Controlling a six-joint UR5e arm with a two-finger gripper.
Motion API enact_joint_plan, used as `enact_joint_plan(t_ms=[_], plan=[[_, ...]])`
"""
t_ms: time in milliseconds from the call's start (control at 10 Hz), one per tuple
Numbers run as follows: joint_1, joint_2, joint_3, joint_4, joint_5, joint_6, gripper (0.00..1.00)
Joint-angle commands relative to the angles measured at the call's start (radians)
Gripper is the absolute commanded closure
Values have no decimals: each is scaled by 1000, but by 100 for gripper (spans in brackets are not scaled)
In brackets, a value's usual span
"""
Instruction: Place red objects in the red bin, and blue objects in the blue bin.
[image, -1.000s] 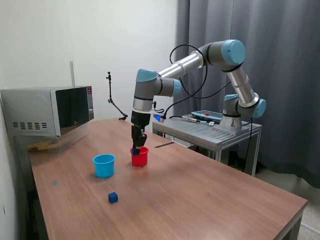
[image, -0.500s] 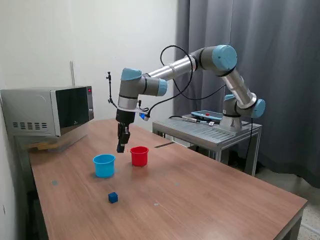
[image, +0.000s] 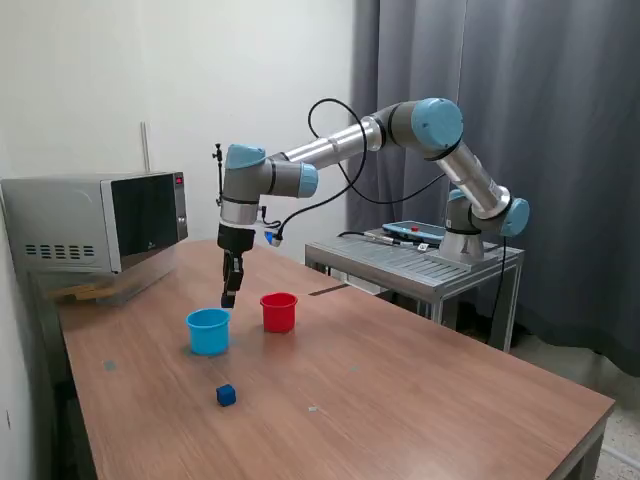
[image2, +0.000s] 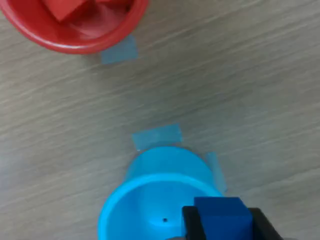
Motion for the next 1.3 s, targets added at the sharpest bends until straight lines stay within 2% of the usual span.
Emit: enact_joint_plan(t_ms=[0, 400, 1000, 1100, 1200], plan=[[-21, 24, -20, 3, 0, -2, 100], [-32, 57, -59, 1, 2, -45, 100], [-40, 58, -59, -11, 3, -85, 100], [-40, 58, -59, -11, 8, -88, 100], [-40, 58, -59, -11, 26, -88, 100]])
